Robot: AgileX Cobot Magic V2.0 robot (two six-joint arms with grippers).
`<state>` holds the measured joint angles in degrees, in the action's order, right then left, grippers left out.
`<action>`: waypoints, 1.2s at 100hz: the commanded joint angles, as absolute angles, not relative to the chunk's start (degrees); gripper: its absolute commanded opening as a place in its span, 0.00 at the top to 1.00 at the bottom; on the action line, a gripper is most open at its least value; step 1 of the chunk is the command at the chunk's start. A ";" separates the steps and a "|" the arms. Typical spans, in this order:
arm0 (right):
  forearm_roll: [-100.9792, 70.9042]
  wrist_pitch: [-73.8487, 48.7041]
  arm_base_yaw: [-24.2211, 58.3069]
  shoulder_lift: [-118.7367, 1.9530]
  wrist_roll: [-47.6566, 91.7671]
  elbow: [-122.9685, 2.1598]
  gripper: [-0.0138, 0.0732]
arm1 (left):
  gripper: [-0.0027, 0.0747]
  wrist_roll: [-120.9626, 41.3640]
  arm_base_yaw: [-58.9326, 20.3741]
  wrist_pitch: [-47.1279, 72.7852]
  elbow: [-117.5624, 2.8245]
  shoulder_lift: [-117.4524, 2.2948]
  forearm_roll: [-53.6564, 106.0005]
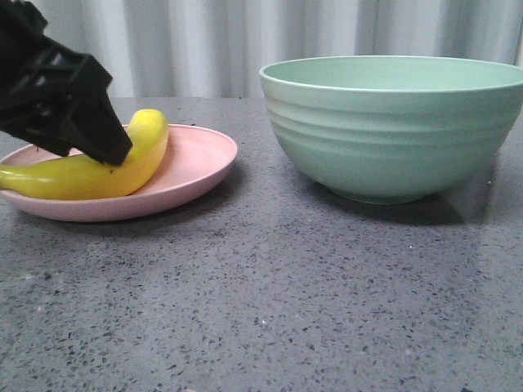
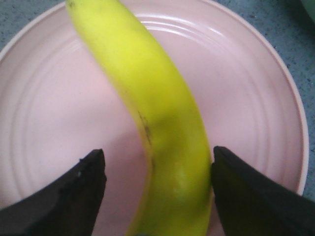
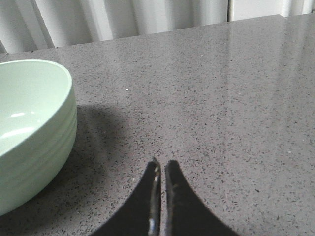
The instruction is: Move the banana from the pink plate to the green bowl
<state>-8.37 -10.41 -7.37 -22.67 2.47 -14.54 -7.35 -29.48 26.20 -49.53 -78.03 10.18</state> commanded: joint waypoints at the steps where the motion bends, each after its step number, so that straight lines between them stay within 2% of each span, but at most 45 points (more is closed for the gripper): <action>1: -8.35 -5.57 -7.66 -23.42 2.77 -16.64 0.91 | 0.41 -7.67 -30.05 23.46 -51.85 -77.92 11.02; 40: -8.35 -5.57 -7.66 -23.42 2.77 -16.64 0.91 | 0.42 -8.34 -30.05 23.18 -53.21 -82.01 11.10; 51: -8.35 -5.57 -7.66 -23.42 2.77 -16.64 0.91 | 0.47 -8.34 -30.05 23.30 -53.21 -82.33 11.15; 80: -8.35 -5.68 -7.66 -23.42 2.77 -16.64 0.91 | 0.69 -8.34 -30.05 23.07 -53.21 -82.33 11.15; 98: -8.35 -9.29 -7.51 -23.42 2.77 -17.19 0.91 | 0.70 -8.34 -30.05 23.07 -53.21 -82.08 11.51; 120: -4.74 -20.79 -4.11 -25.55 2.77 -23.71 0.91 | 0.70 -8.34 -30.68 23.07 -53.21 -79.58 11.60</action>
